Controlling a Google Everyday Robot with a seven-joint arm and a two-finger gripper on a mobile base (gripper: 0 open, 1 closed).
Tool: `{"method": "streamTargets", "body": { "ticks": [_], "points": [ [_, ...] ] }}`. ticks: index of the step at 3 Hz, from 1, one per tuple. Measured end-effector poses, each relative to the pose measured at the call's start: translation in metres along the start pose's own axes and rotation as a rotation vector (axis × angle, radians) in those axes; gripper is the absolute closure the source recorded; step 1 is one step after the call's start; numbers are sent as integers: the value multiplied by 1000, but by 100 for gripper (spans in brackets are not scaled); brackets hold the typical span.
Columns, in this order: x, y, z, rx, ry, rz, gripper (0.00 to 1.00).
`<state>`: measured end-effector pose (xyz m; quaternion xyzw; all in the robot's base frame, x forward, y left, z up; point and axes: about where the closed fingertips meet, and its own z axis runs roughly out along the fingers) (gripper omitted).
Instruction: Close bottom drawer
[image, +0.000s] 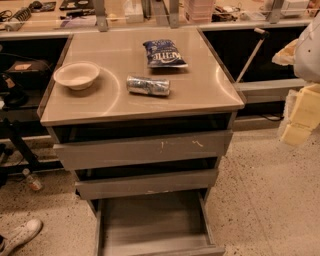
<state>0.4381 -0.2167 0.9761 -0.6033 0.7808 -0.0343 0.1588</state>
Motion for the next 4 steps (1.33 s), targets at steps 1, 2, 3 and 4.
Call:
{"method": "streamTargets", "body": {
  "ticks": [1, 2, 3, 4],
  "points": [
    [0, 0, 0, 0, 0, 0, 0],
    [0, 0, 0, 0, 0, 0, 18],
    [0, 0, 0, 0, 0, 0, 42],
    [0, 0, 0, 0, 0, 0, 65]
  ]
}}
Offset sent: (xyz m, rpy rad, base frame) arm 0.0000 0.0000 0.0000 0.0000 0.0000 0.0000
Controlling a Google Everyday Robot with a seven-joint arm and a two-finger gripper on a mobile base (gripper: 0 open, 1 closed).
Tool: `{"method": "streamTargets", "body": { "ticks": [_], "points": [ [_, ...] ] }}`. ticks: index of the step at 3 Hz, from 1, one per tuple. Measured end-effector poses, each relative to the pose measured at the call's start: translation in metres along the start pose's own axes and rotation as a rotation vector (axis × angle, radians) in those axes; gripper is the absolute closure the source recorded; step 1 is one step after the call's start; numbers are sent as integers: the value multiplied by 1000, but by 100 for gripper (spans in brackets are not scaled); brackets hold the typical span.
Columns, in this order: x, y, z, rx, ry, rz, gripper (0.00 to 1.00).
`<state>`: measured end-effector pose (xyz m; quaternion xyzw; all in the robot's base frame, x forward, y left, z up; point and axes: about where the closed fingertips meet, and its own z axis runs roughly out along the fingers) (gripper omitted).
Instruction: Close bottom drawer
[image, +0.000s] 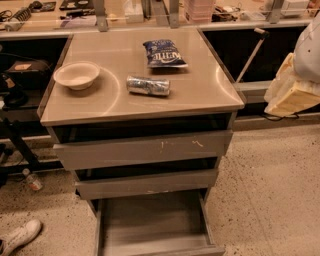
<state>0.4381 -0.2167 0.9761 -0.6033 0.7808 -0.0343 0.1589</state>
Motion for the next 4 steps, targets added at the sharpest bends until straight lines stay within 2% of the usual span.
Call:
{"method": "streamTargets", "body": {
  "ticks": [1, 2, 3, 4],
  "points": [
    [0, 0, 0, 0, 0, 0, 88],
    [0, 0, 0, 0, 0, 0, 100],
    [15, 20, 23, -35, 4, 55, 100],
    [39, 63, 70, -106, -14, 147, 100]
  ]
}}
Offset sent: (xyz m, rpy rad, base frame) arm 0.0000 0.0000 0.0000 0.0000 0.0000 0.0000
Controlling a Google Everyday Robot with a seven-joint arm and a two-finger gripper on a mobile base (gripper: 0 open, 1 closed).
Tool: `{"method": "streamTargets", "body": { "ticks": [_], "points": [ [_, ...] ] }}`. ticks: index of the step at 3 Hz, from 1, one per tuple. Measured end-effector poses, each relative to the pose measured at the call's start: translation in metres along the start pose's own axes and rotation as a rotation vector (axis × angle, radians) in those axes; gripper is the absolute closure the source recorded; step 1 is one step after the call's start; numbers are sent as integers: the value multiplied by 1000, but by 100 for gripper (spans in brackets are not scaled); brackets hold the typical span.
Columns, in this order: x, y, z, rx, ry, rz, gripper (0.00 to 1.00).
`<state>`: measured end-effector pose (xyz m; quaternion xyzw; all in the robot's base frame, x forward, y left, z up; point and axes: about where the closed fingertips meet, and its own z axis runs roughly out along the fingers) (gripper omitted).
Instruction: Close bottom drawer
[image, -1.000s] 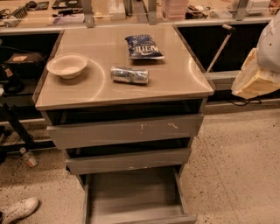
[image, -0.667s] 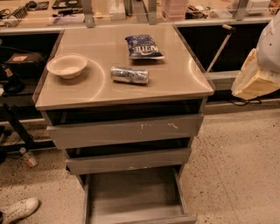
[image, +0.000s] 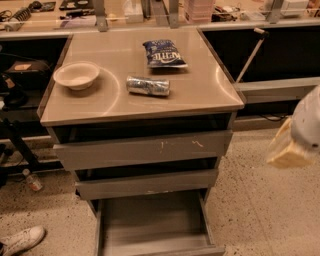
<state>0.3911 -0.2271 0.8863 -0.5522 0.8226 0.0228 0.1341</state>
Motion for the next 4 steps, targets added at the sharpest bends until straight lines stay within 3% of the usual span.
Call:
{"method": "streamTargets", "body": {
  "ticks": [1, 2, 3, 4],
  "points": [
    [33, 43, 65, -115, 5, 73, 100],
    [48, 64, 85, -167, 39, 84, 100],
    [48, 64, 85, -167, 39, 84, 100],
    [59, 92, 117, -236, 36, 129, 100]
  ]
}}
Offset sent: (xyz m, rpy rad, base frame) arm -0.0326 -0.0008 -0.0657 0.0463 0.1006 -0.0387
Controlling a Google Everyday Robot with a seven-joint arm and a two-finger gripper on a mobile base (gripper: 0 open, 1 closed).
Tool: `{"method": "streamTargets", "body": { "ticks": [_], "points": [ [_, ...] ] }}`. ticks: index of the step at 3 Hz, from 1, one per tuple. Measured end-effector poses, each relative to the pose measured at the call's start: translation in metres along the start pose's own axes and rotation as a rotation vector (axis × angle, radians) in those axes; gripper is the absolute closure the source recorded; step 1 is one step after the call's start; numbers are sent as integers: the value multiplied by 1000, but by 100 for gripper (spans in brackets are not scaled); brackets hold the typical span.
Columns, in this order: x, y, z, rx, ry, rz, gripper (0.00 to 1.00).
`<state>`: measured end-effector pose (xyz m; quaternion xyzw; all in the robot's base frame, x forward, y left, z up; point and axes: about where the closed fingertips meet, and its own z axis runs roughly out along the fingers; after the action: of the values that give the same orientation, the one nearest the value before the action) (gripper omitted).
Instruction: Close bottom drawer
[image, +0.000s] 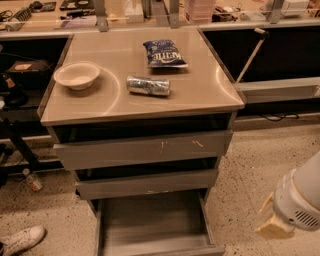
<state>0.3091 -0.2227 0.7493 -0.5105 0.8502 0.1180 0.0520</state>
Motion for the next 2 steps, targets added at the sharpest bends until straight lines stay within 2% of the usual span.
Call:
{"method": "streamTargets", "body": {
  "ticks": [1, 2],
  "points": [
    [17, 33, 80, -138, 22, 70, 100],
    [37, 55, 153, -243, 47, 155, 100]
  ]
}}
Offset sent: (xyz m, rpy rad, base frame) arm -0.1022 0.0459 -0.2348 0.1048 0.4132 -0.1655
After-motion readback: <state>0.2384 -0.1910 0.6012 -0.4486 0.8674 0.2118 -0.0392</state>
